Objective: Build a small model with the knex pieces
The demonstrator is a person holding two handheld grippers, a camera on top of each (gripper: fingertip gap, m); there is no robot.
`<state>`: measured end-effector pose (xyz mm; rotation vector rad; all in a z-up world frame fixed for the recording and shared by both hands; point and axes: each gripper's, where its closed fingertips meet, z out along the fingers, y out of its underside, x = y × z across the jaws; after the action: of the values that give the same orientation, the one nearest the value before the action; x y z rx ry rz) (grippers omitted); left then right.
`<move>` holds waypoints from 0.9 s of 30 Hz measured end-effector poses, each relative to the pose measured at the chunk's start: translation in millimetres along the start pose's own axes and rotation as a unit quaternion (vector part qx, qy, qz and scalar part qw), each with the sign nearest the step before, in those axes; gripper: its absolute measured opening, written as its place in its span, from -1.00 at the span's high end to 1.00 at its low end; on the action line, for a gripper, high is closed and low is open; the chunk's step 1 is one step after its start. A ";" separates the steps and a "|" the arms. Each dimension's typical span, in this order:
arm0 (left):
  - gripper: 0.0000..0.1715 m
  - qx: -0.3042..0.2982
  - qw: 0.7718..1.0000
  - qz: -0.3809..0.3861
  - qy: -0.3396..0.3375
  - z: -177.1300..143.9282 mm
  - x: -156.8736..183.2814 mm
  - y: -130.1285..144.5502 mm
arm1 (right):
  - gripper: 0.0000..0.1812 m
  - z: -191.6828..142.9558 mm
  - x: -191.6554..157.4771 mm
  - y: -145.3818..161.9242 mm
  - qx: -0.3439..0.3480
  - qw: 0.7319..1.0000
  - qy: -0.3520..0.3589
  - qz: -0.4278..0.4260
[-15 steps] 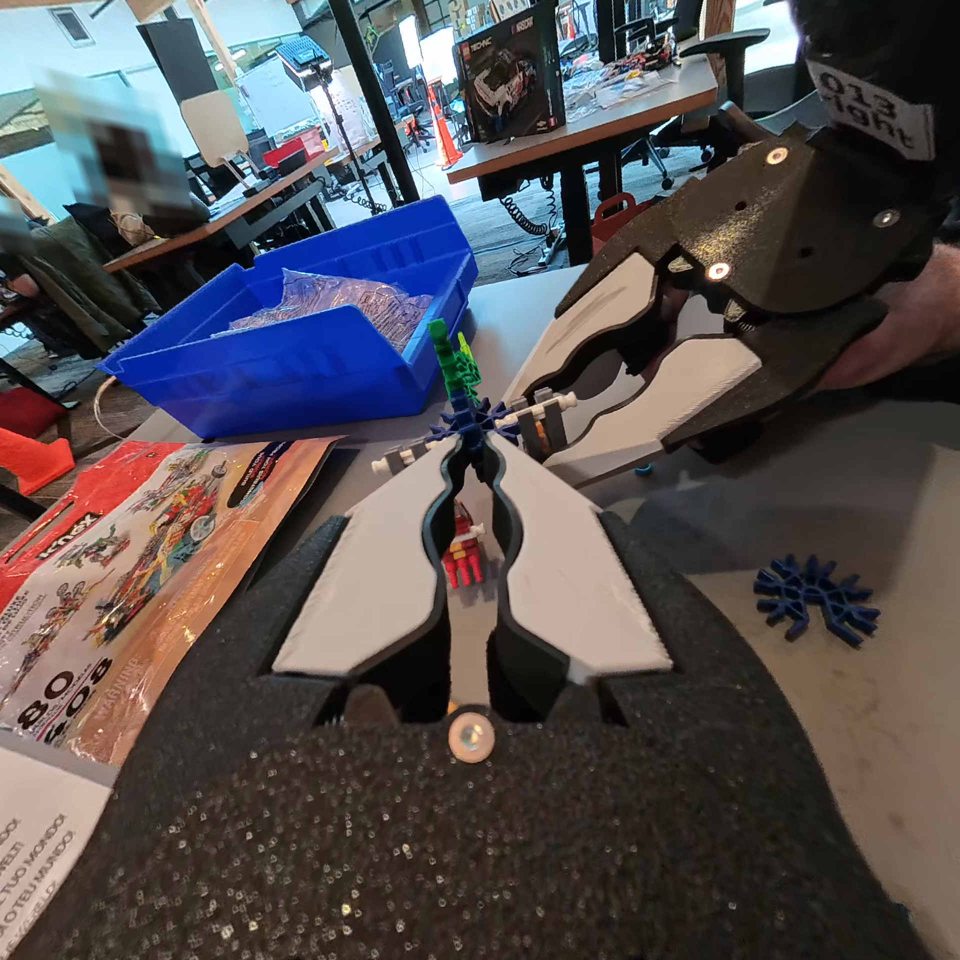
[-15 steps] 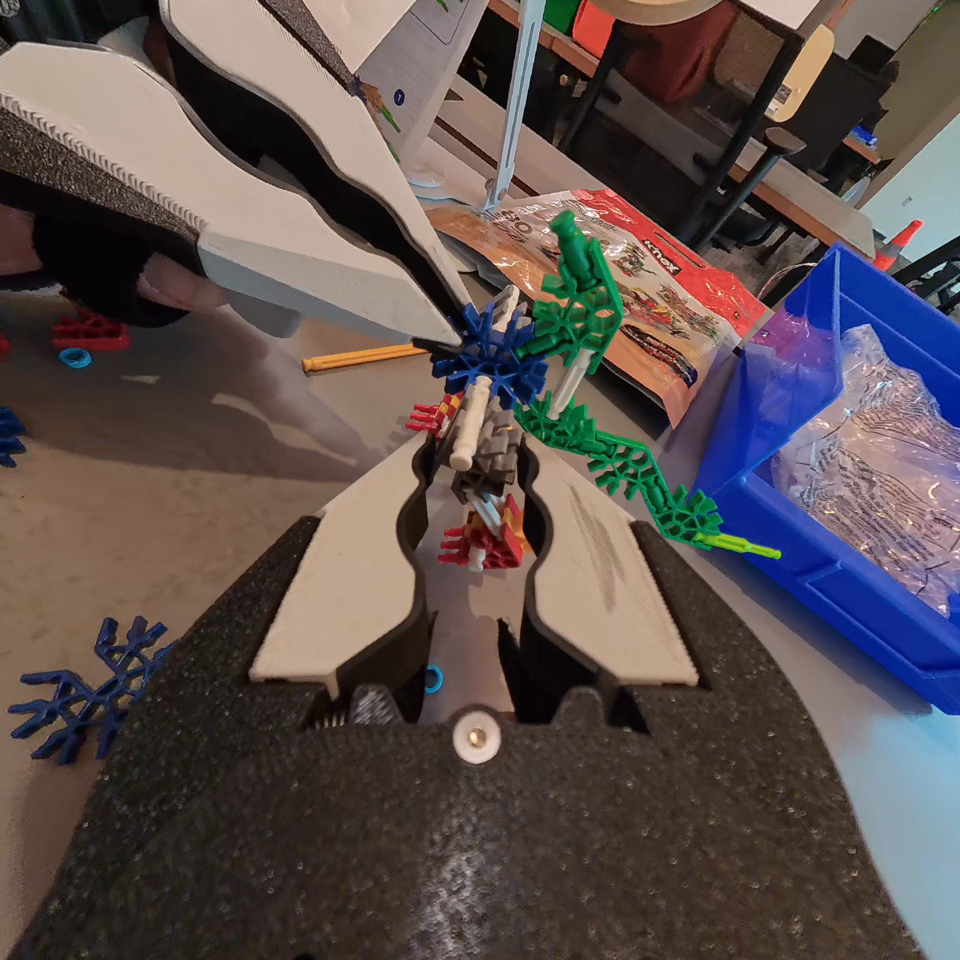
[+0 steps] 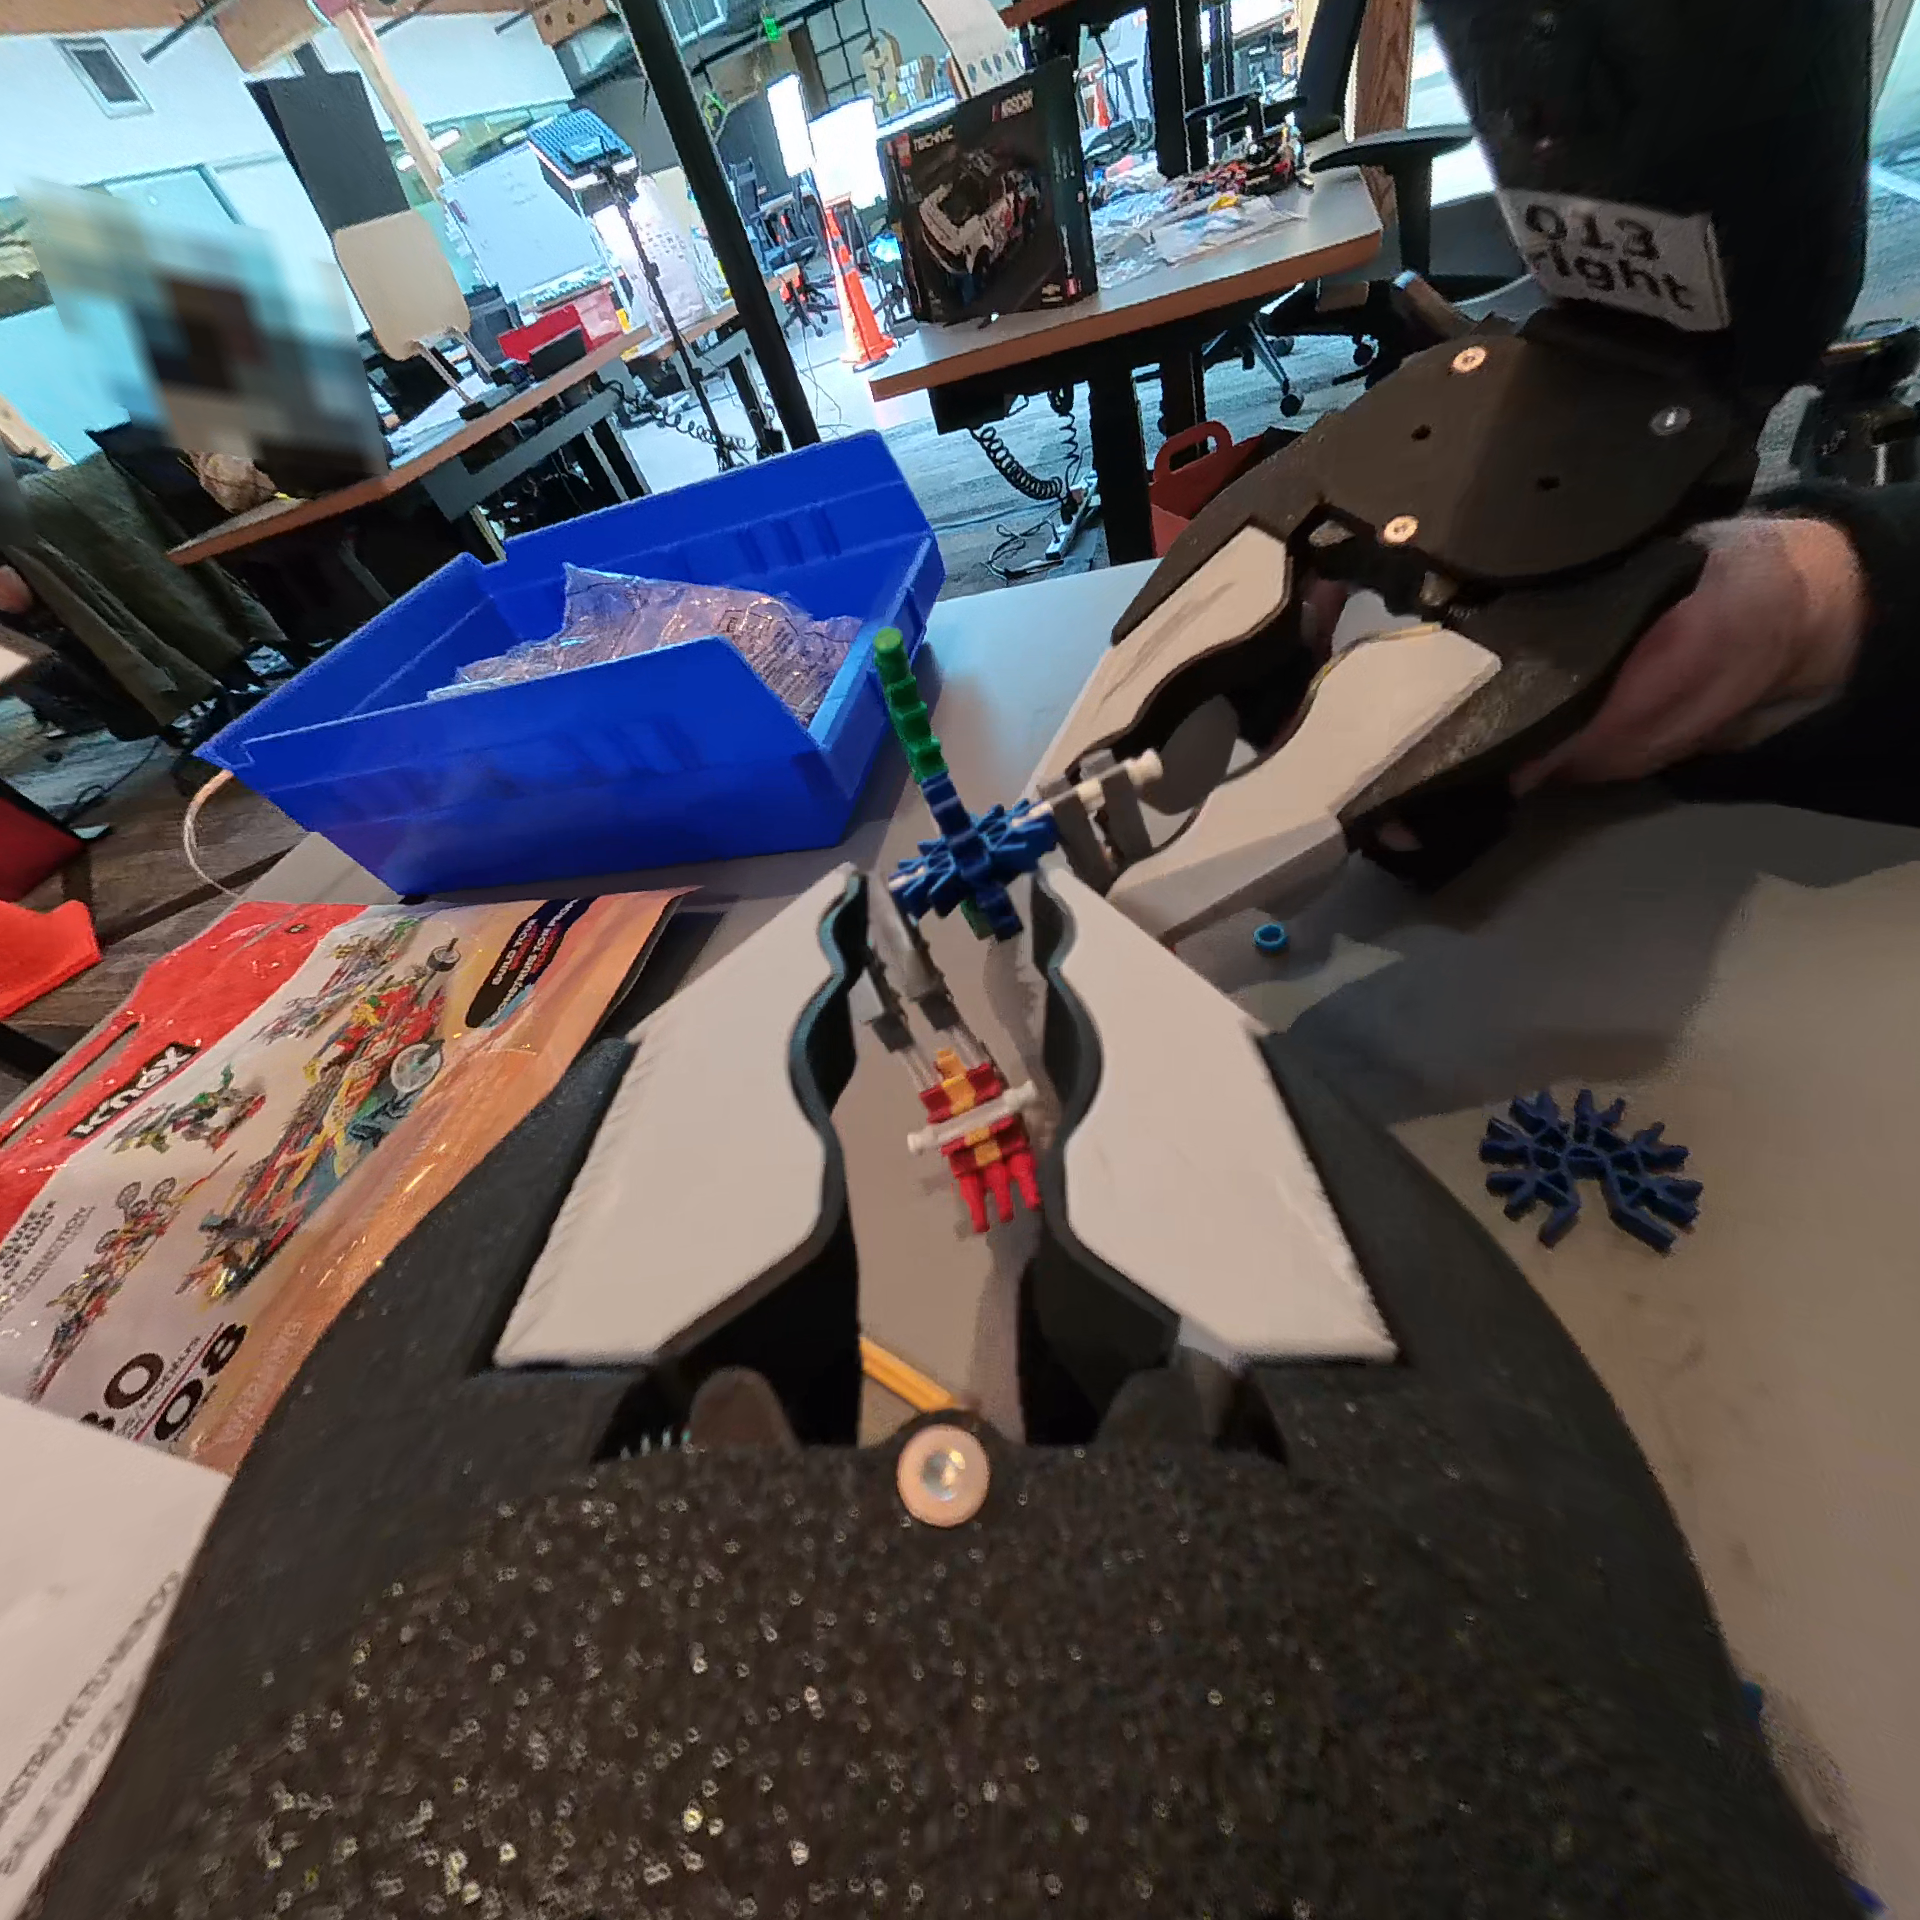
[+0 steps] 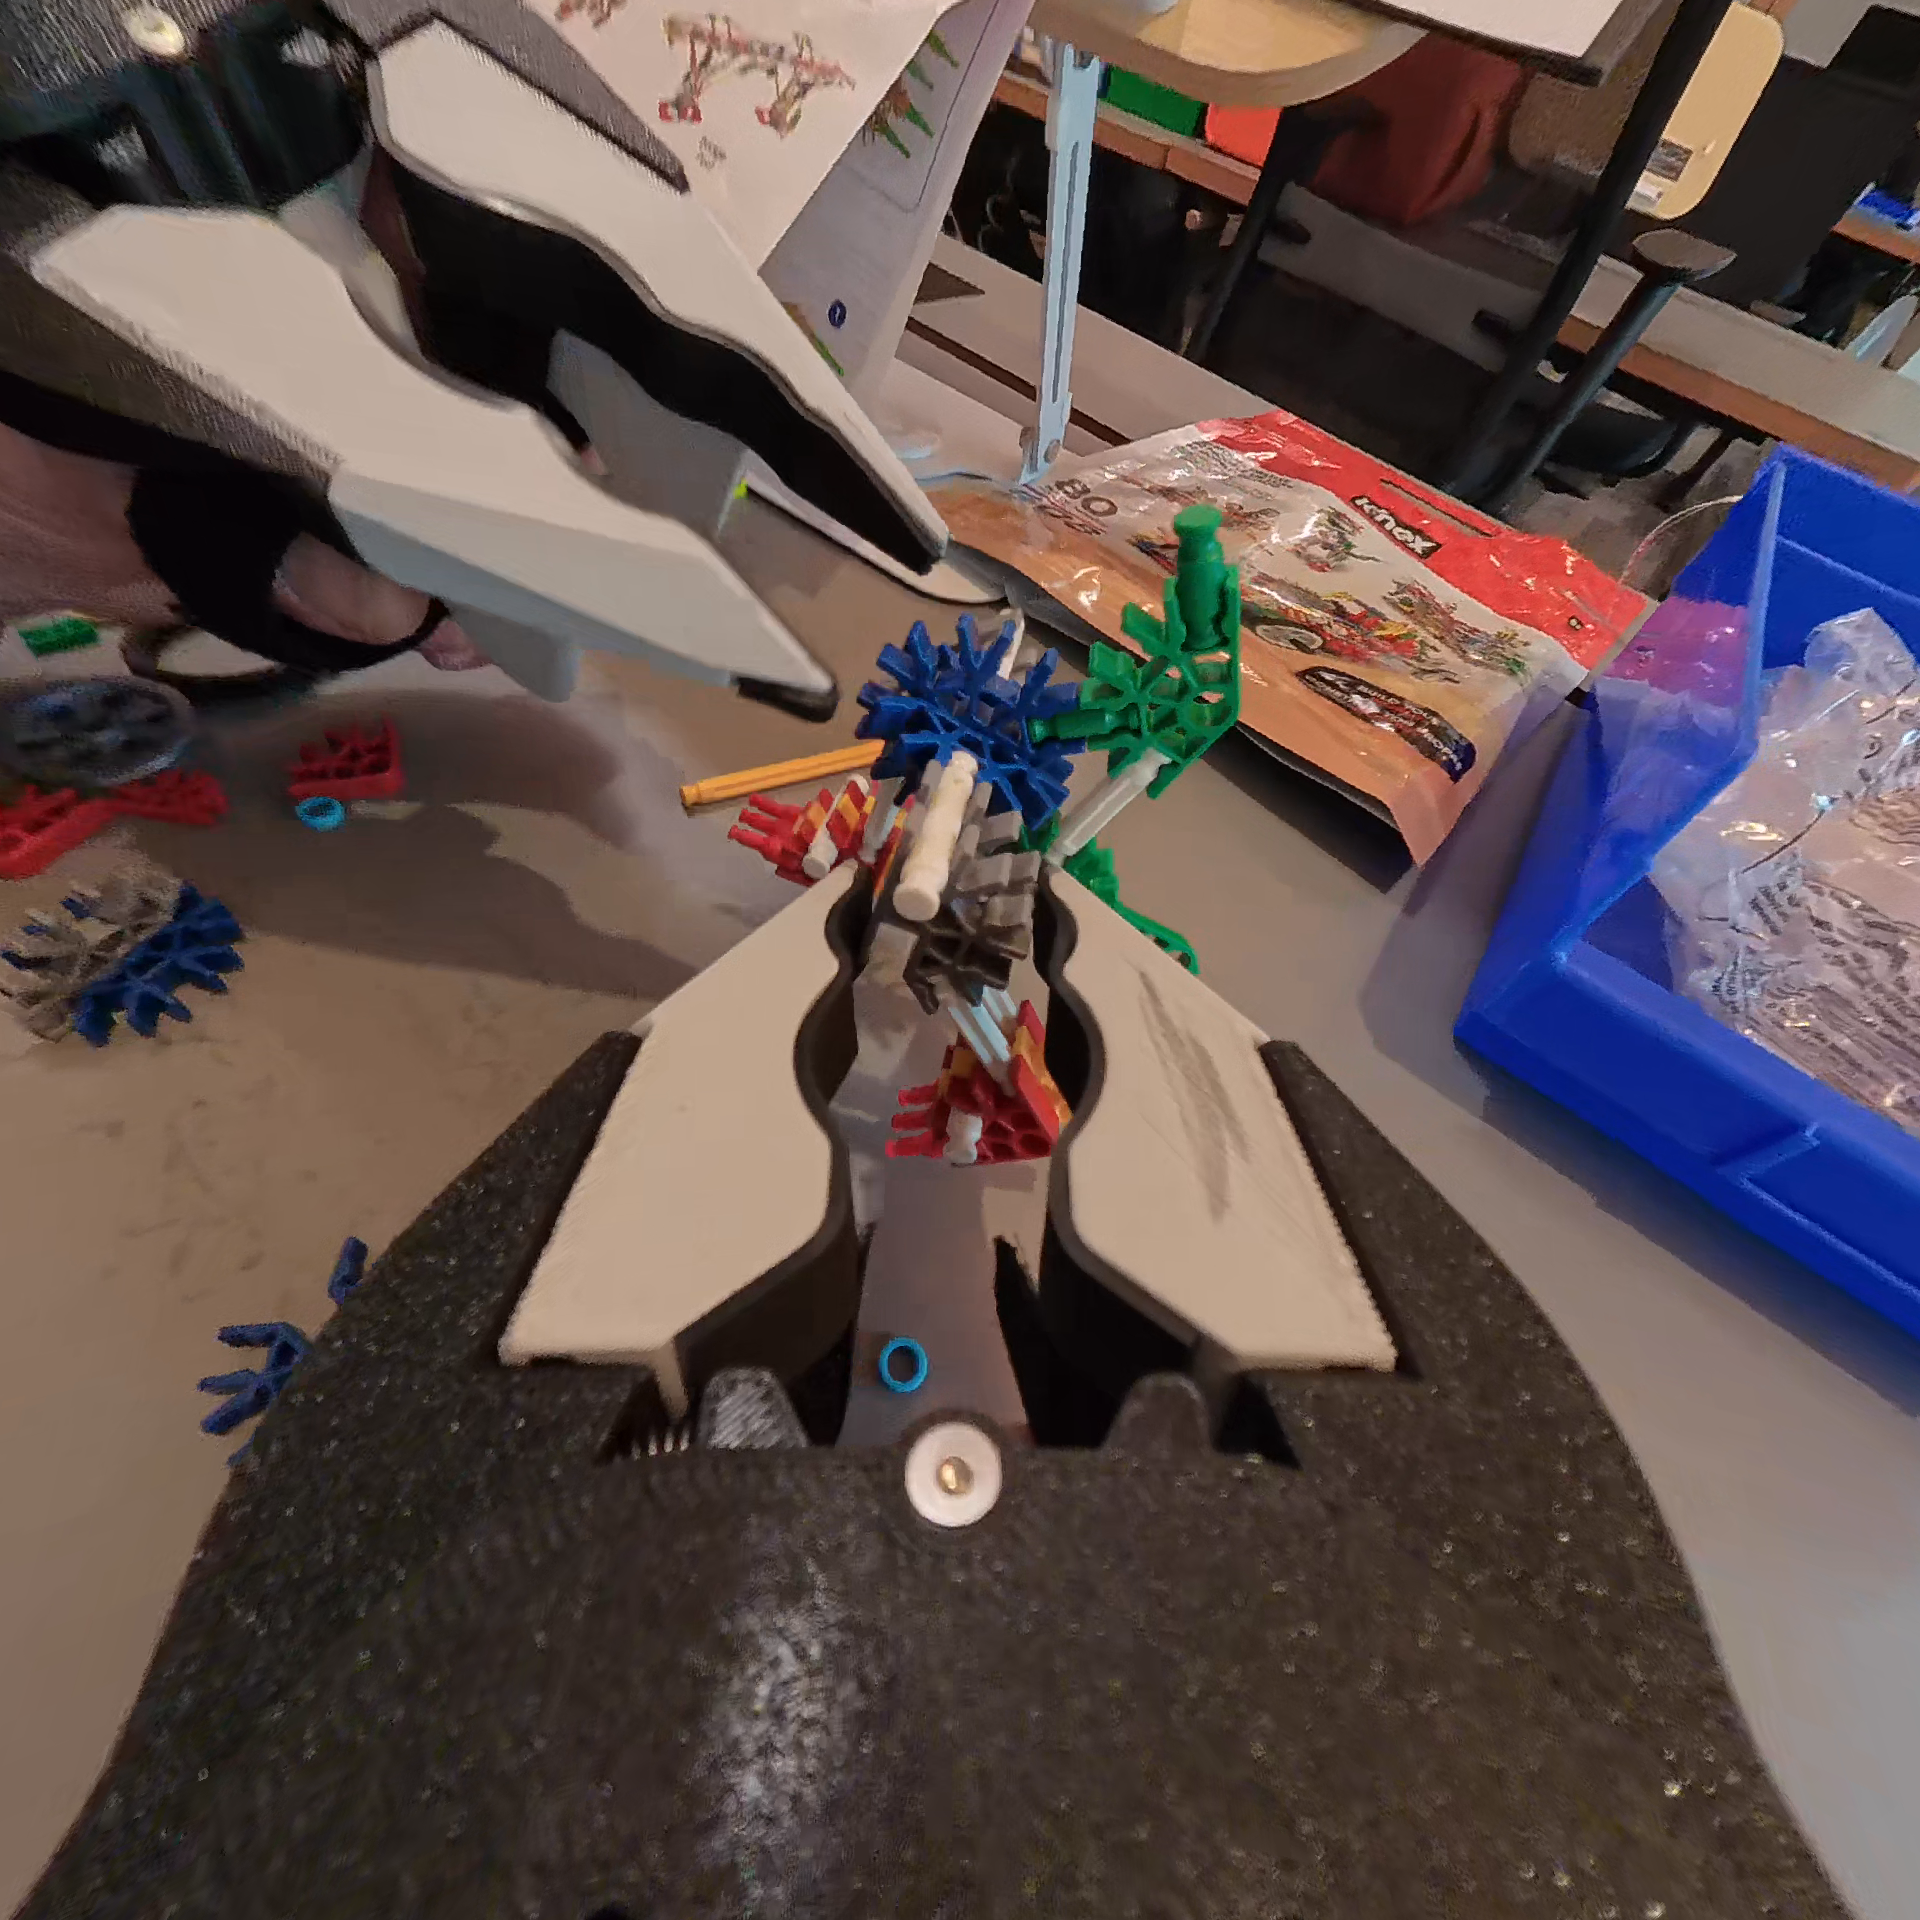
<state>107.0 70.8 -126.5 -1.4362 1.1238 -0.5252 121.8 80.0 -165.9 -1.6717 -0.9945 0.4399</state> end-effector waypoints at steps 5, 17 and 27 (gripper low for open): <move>0.48 -0.022 1.000 -0.006 0.001 0.6 -3.6 11.4 | 0.67 -4.7 -0.3 -6.2 0.022 0.999 -0.025 0.040; 0.70 -0.025 0.996 -0.084 0.030 10.3 0.6 20.8 | 0.68 -15.2 -4.8 -20.2 0.069 0.984 -0.097 0.133; 0.71 -0.008 0.995 -0.093 0.031 6.7 -0.9 12.1 | 0.68 -17.7 -5.4 -22.3 0.077 0.976 -0.121 0.166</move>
<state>108.2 76.6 -139.0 -1.5574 1.0496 -0.6972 122.7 66.3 -140.4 -1.6726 -0.8287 0.9384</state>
